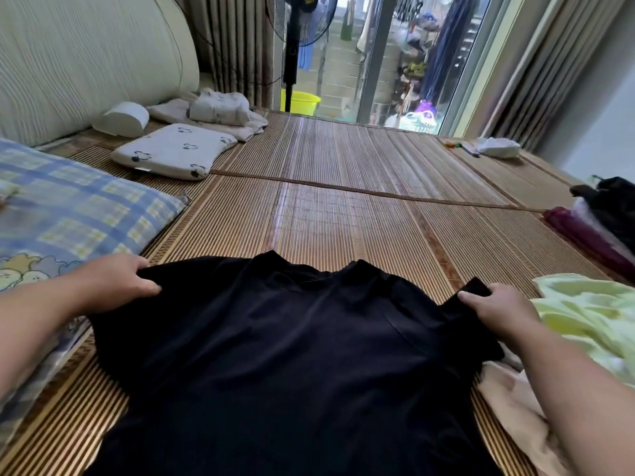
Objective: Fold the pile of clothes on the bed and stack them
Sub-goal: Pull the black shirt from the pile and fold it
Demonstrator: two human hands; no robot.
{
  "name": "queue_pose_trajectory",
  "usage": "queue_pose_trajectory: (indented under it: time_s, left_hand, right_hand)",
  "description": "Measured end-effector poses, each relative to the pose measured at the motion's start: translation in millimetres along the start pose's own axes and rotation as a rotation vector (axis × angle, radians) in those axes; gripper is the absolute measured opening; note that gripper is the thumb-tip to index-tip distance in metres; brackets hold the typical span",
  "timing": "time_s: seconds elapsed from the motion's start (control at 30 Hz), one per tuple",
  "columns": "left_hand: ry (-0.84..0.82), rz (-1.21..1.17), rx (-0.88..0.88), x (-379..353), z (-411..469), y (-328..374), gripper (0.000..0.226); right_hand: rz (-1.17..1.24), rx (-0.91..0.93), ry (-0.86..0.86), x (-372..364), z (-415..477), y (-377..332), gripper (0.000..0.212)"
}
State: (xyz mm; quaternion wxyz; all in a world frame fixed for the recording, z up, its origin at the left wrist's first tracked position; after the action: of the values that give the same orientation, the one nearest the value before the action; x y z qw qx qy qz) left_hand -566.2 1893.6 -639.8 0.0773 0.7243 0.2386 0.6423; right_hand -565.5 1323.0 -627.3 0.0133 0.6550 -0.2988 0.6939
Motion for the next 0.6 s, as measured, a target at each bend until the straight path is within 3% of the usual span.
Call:
queue_pose_trajectory:
  time_s: [0.17,0.23,0.3,0.37,0.43,0.5,0.53,0.6]
  left_hand:
    - [0.029,0.056,0.065,30,-6,-3,0.029]
    - [0.031,-0.128,0.077,33,-16,12,0.027]
    - [-0.026,-0.480,0.103,23,-28,36,0.020]
    - [-0.188,-0.728,0.121,2,-42,68,0.013]
    - [-0.451,-0.820,0.100,-28,-57,98,0.012]
    - [-0.581,-0.707,0.024,-55,-65,114,0.017]
    - [-0.536,-0.584,-0.040,-65,-63,116,0.020]
    - [-0.265,-0.190,-0.184,-75,-54,112,0.030]
  right_hand:
    - [-0.098,0.033,0.025,21,-15,-22,0.046]
    - [-0.077,0.129,0.089,30,-27,-42,0.038]
    - [0.051,0.235,0.111,30,-48,-63,0.023]
    - [0.175,0.333,-0.009,17,-72,-84,0.018]
    - [0.330,0.310,-0.373,-14,-97,-98,0.018]
    - [0.365,0.219,-0.610,-43,-109,-99,0.022]
    - [0.336,0.205,-0.572,-53,-105,-96,0.026]
    - [0.109,0.244,-0.302,-62,-92,-89,0.030]
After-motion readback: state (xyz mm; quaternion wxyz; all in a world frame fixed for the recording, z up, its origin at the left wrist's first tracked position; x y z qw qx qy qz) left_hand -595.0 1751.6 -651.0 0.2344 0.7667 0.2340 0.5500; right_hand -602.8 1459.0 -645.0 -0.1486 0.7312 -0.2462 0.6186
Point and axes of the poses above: each hand's wrist, its own z-axis towards the middle knuckle, its own x-axis out of the back of the hand, y = z × x, the point moved 5 cm from there along z, towards the middle knuckle, and after that the axes turned 9 degrees about -z, right-handed, at the moved point
